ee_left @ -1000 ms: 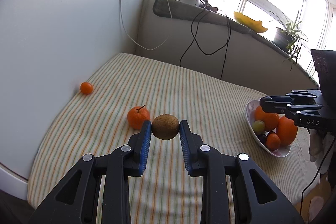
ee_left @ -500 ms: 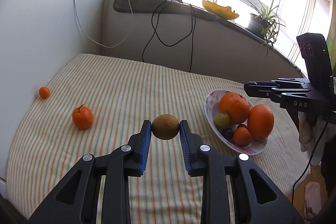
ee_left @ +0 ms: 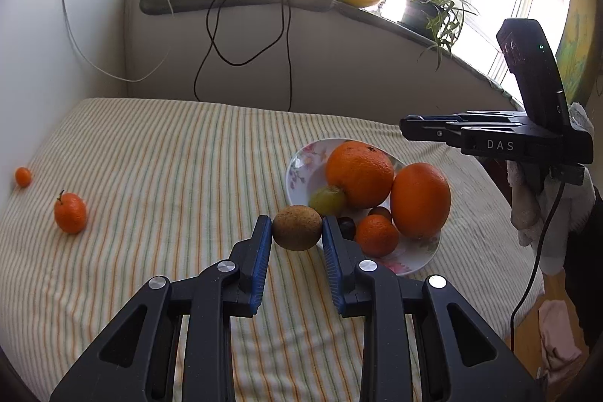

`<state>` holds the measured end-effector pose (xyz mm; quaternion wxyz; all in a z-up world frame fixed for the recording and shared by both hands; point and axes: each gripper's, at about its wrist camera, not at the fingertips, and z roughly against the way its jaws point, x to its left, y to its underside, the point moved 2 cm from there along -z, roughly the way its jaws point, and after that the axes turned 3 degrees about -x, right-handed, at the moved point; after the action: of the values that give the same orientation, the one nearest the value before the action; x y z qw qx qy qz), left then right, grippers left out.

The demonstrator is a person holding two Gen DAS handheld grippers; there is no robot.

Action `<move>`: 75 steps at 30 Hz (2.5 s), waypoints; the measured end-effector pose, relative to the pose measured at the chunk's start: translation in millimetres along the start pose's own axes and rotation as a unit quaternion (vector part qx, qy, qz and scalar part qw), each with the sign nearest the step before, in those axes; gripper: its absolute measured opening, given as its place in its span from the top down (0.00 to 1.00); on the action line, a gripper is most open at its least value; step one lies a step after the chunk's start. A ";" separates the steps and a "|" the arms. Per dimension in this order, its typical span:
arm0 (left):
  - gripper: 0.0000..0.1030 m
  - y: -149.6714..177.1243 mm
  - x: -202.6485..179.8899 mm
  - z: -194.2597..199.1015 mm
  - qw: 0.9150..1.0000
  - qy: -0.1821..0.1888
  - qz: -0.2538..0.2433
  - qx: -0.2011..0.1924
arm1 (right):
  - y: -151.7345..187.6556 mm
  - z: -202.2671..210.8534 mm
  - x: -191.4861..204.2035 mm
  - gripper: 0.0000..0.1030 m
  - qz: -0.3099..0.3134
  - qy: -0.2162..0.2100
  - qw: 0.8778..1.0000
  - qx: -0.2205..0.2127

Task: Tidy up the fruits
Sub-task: 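Carry the plum over the plate with the right gripper while the left carries the kiwi there, then open the right gripper to drop the plum while the left gripper drops the kiwi in the plate, then move the right gripper to the small mandarin while the left moves to the stemmed mandarin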

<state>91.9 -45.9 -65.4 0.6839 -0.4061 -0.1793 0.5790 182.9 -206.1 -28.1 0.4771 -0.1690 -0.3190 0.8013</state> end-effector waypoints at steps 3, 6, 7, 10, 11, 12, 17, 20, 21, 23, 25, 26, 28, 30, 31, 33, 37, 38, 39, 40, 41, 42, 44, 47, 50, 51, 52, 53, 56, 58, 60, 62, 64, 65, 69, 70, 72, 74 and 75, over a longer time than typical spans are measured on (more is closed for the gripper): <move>0.75 -1.3 -7.5 -5.8 1.000 0.006 -0.007 0.005 | 3.1 -1.4 -10.3 0.76 -0.008 0.005 1.000 0.003; 0.75 -2.2 -14.3 -11.0 1.000 0.010 -0.013 0.009 | 6.1 -2.5 -19.1 0.76 -0.017 0.007 1.000 0.005; 0.75 -2.1 -16.5 -12.2 1.000 0.011 -0.014 0.009 | 6.8 -3.2 -21.4 0.76 -0.019 0.008 1.000 0.006; 0.75 -2.1 -21.1 -16.8 1.000 0.014 -0.018 0.013 | 9.0 -6.5 -27.7 0.76 -0.020 0.012 1.000 0.011; 0.75 -2.3 -23.5 -18.2 1.000 0.015 -0.019 0.014 | 9.7 -7.7 -30.1 0.76 -0.023 0.010 1.000 0.012; 0.75 -2.2 -24.9 -19.7 1.000 0.016 -0.019 0.016 | 10.5 -8.9 -32.2 0.76 -0.027 0.006 1.000 0.013; 0.75 -1.2 -31.9 -25.4 0.999 0.019 -0.025 0.023 | 13.8 -14.2 -38.3 0.76 -0.034 -0.006 0.999 0.018; 0.75 -2.4 -35.7 -27.6 0.999 0.020 -0.028 0.025 | 14.6 -16.0 -39.5 0.76 -0.035 -0.009 0.999 0.019; 0.75 -2.7 -36.1 -28.1 0.999 0.020 -0.028 0.025 | 14.6 -16.7 -40.5 0.76 -0.037 -0.010 0.999 0.018; 0.75 -3.3 -37.4 -29.1 0.999 0.021 -0.029 0.026 | 14.9 -16.9 -41.8 0.76 -0.038 -0.011 0.999 0.017; 0.75 -3.9 -38.0 -30.2 0.999 0.021 -0.029 0.026 | 14.8 -17.1 -42.1 0.75 -0.037 -0.013 0.999 0.017; 0.75 -4.1 -38.6 -30.6 0.999 0.020 -0.031 0.027 | 14.7 -17.4 -41.9 0.75 -0.037 -0.014 0.999 0.017; 0.75 -4.5 -39.7 -31.1 0.999 0.021 -0.033 0.026 | 14.5 -17.4 -41.6 0.75 -0.036 -0.018 0.999 0.016; 0.75 -5.3 -40.7 -31.7 0.999 0.021 -0.034 0.025 | 14.4 -18.1 -40.6 0.75 -0.034 -0.019 0.999 0.016; 0.75 -5.6 -41.4 -31.8 0.999 0.021 -0.033 0.025 | 14.0 -18.4 -39.8 0.75 -0.032 -0.019 0.999 0.016; 0.70 -6.1 -41.8 -31.9 0.999 0.023 -0.034 0.023 | 13.5 -18.6 -38.8 0.67 -0.031 -0.022 0.999 0.016; 0.56 -7.1 -41.3 -31.4 0.999 0.023 -0.031 0.021 | 12.5 -14.5 -37.3 0.44 -0.030 -0.022 0.999 0.006; 0.56 -7.2 -40.7 -31.5 0.999 0.022 -0.030 0.021 | 11.9 -13.2 -37.2 0.39 -0.031 -0.022 0.999 0.004; 0.56 -7.0 -40.5 -31.6 0.999 0.022 -0.029 0.022 | 11.3 -11.6 -37.3 0.34 -0.033 -0.022 0.999 0.001; 0.56 -6.8 -40.4 -31.5 0.999 0.023 -0.029 0.022 | 10.8 -10.0 -37.6 0.32 -0.035 -0.021 0.999 -0.001; 0.56 -6.2 -40.4 -31.5 0.999 0.023 -0.028 0.022 | 10.3 -8.7 -37.8 0.29 -0.036 -0.020 0.999 -0.003; 0.56 -5.9 -40.1 -31.4 0.999 0.023 -0.028 0.023 | 9.6 -7.3 -37.4 0.28 -0.037 -0.019 0.999 -0.006; 0.56 -5.4 -39.3 -30.9 0.999 0.023 -0.027 0.023 | 8.3 -4.7 -37.5 0.28 -0.041 -0.019 0.999 -0.009; 0.56 -5.3 -38.3 -29.9 0.999 0.023 -0.024 0.023 | 6.3 -2.4 -37.4 0.28 -0.045 -0.019 0.999 -0.013; 0.56 -5.0 -36.8 -28.5 0.999 0.022 -0.021 0.021 | 5.1 -0.1 -36.4 0.28 -0.048 -0.022 0.998 -0.015; 0.56 -4.9 -36.4 -28.1 0.999 0.022 -0.020 0.021 | 5.0 0.4 -35.5 0.28 -0.048 -0.022 0.999 -0.015; 0.56 -4.7 -35.8 -27.6 0.999 0.022 -0.019 0.021 | 4.6 0.6 -34.6 0.28 -0.046 -0.021 0.999 -0.016; 0.56 -3.9 -35.3 -26.5 0.999 0.021 -0.018 0.020 | 4.6 1.0 -33.2 0.28 -0.044 -0.020 0.999 -0.016; 0.56 -2.9 -32.8 -24.4 0.999 0.021 -0.014 0.020 | 4.1 1.9 -29.0 0.28 -0.040 -0.020 0.999 -0.016; 0.56 -3.1 -30.6 -22.4 1.000 0.019 -0.013 0.018 | 3.6 2.3 -26.0 0.28 -0.038 -0.019 0.999 -0.016; 0.56 -3.6 -27.9 -19.3 1.000 0.018 -0.010 0.016 | 2.5 2.9 -22.6 0.28 -0.034 -0.018 0.999 -0.017; 0.56 -4.2 -24.6 -15.9 1.000 0.016 -0.008 0.012 | 1.1 3.7 -19.2 0.28 -0.032 -0.020 0.999 -0.017; 0.56 -4.5 -20.1 -12.7 1.000 0.012 -0.005 0.009 | -0.7 4.4 -15.2 0.28 -0.028 -0.021 0.999 -0.018; 0.56 -4.7 -17.3 -11.3 1.000 0.011 -0.002 0.008 | -1.6 4.5 -13.0 0.28 -0.026 -0.022 0.999 -0.018; 0.56 -5.1 -6.2 -6.4 1.000 0.003 0.008 0.002 | -5.3 3.9 -3.9 0.28 -0.018 -0.025 0.999 -0.019; 0.56 -5.4 -3.7 -5.3 1.000 0.002 0.010 0.001 | -6.4 3.5 -1.3 0.28 -0.016 -0.026 0.999 -0.019; 0.56 -5.4 1.1 -2.6 1.000 -0.002 0.015 -0.001 | -8.7 2.8 4.0 0.28 -0.012 -0.027 0.999 -0.019; 0.56 -5.4 6.5 0.4 1.000 -0.006 0.020 -0.004 | -10.9 2.1 9.3 0.28 -0.008 -0.031 0.999 -0.019; 0.56 -4.9 9.4 2.3 1.000 -0.008 0.023 -0.005 | -12.3 1.7 12.2 0.28 -0.005 -0.033 0.999 -0.020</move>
<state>95.9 -36.3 -62.4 0.6670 -0.4086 -0.1783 0.5969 184.1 -191.8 -18.1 0.4673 -0.1503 -0.3511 0.7974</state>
